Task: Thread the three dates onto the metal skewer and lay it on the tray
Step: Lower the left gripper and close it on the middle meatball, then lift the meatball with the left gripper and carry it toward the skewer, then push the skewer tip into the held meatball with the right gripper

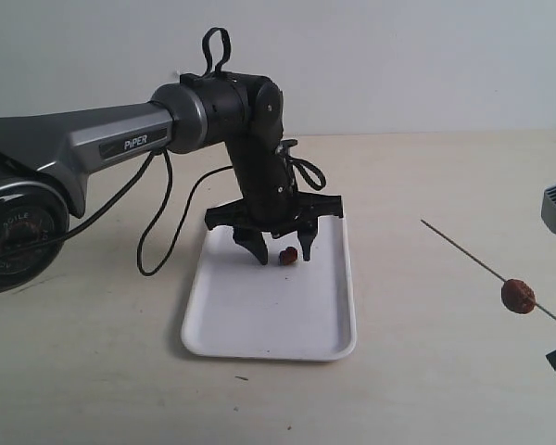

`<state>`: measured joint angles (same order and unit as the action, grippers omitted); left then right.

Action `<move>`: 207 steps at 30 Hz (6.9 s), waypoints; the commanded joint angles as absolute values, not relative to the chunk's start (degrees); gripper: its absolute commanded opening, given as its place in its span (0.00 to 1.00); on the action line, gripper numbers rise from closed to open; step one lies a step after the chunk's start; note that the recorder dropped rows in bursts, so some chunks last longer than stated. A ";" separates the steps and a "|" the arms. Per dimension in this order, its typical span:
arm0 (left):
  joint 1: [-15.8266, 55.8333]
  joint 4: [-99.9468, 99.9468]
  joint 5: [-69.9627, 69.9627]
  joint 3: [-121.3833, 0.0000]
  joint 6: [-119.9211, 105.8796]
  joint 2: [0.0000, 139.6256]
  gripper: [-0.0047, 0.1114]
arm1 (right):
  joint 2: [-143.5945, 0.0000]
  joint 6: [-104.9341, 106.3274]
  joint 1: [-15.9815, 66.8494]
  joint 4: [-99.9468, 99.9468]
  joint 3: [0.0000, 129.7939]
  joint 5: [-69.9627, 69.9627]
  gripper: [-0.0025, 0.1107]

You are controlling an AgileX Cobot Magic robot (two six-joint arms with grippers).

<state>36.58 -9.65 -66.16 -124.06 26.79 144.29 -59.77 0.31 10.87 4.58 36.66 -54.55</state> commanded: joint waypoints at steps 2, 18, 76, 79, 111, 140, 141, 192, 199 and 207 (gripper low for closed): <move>36.56 -9.78 -64.80 -124.30 27.50 144.61 0.54 | -59.35 0.40 10.68 5.05 36.94 -53.62 0.02; 36.56 -9.57 -67.20 -124.30 25.72 144.61 0.44 | -59.35 1.00 10.68 5.05 36.94 -53.62 0.02; 36.56 -9.57 -67.35 -124.30 25.71 144.61 0.29 | -59.35 1.00 10.68 5.05 36.94 -52.94 0.02; 36.56 -9.57 -67.35 -124.30 25.49 144.61 0.23 | -59.35 1.00 10.68 5.05 36.94 -52.83 0.02; 36.45 -12.51 -69.96 -130.73 -37.76 136.10 0.23 | -59.35 11.18 10.68 -11.03 36.94 -58.94 0.02; 36.58 -25.92 -69.96 -119.07 -81.11 129.69 0.23 | -59.35 12.41 10.68 -11.49 36.94 -60.67 0.02; 36.58 -25.92 -69.96 -117.05 -82.48 128.61 0.23 | -59.35 12.41 10.68 -11.49 36.94 -60.67 0.02; 40.50 -11.37 -67.09 -99.00 -119.58 117.82 0.23 | -59.35 25.83 10.68 -28.94 36.94 -59.61 0.02; 40.50 -11.37 -66.78 -99.00 -119.70 117.82 0.23 | -59.35 28.35 10.68 -32.55 37.04 -58.40 0.02; 40.50 -11.65 -66.65 -99.00 -119.83 117.82 0.23 | -60.12 28.01 10.68 -30.19 37.04 -57.86 0.02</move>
<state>40.28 -11.14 -66.86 -99.11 -119.67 118.45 -60.09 27.73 10.87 -31.39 36.66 -58.39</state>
